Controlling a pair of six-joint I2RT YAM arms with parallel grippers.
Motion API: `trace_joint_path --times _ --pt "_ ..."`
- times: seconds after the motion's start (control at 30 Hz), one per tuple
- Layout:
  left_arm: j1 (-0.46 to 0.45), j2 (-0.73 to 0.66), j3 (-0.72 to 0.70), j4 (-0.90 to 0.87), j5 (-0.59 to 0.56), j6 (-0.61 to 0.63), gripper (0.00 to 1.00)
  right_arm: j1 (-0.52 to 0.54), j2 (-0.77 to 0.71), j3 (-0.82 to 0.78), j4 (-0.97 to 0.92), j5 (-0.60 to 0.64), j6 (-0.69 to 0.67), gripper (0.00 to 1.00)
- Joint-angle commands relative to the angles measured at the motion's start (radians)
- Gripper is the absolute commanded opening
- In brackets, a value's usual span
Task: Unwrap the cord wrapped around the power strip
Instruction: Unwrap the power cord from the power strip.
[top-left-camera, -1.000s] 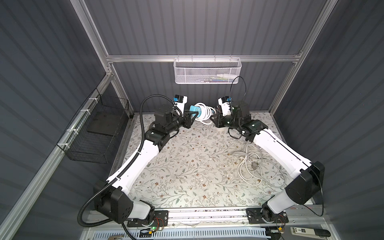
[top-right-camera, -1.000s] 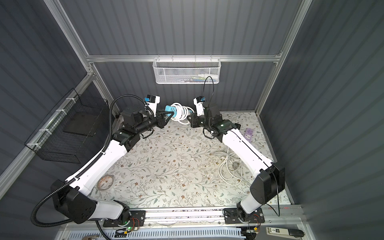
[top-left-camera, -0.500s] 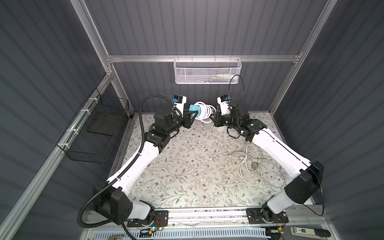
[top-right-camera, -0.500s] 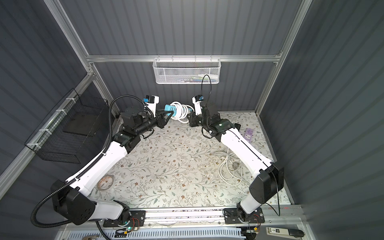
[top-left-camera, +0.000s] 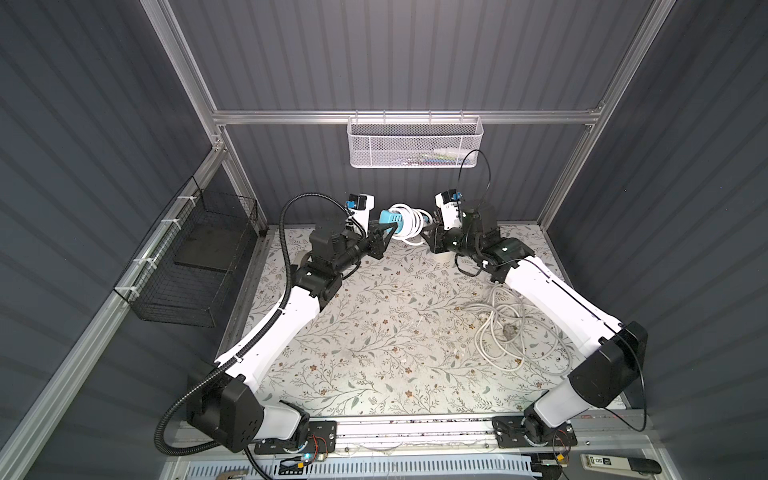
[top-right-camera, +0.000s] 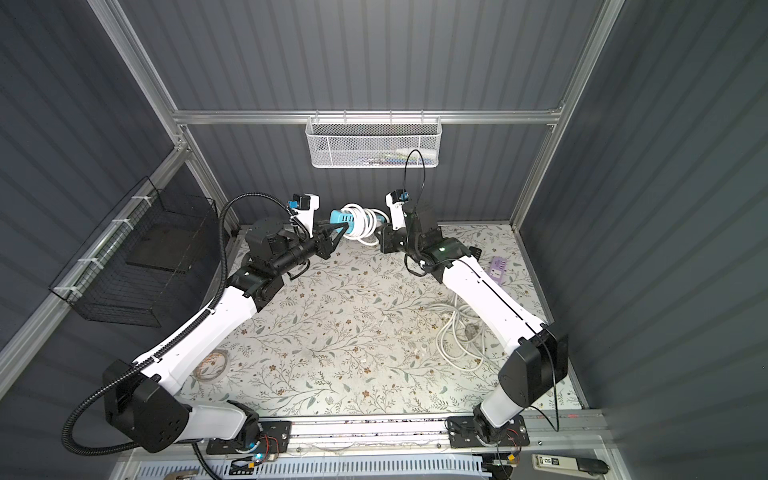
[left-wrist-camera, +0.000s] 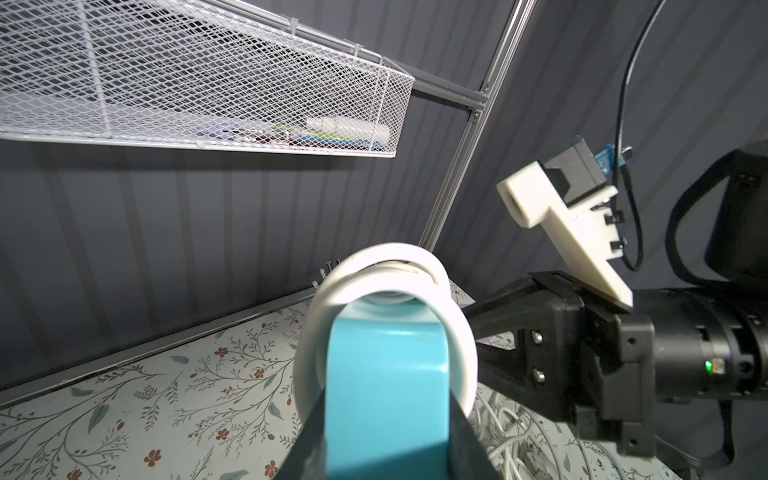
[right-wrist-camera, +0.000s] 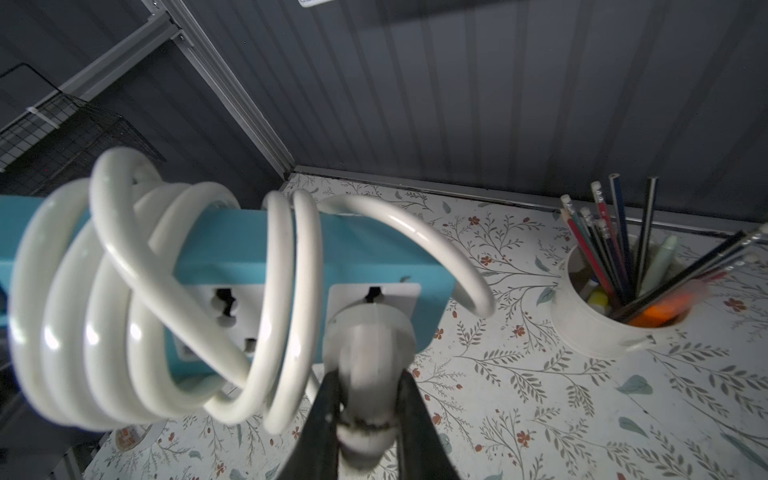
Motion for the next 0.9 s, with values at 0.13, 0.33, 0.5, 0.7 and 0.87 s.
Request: trace_joint_path --times 0.13,0.33,0.5,0.7,0.87 --pt "-0.008 -0.079 0.000 0.092 -0.007 0.043 0.00 -0.071 -0.061 -0.063 0.096 -0.205 0.018 0.00" --pt "-0.007 -0.094 0.016 0.082 -0.004 0.056 0.00 -0.083 -0.091 -0.089 0.090 -0.192 -0.005 0.00" --pt "-0.008 -0.086 0.004 0.115 -0.011 0.043 0.00 -0.074 -0.106 -0.097 0.088 -0.161 -0.003 0.00" --pt "-0.009 -0.061 0.000 0.153 -0.018 0.034 0.00 0.000 -0.106 -0.061 0.050 -0.029 -0.033 0.00" --pt "-0.009 -0.036 0.003 0.184 -0.020 0.031 0.00 0.073 -0.086 -0.019 0.040 0.034 -0.039 0.00"
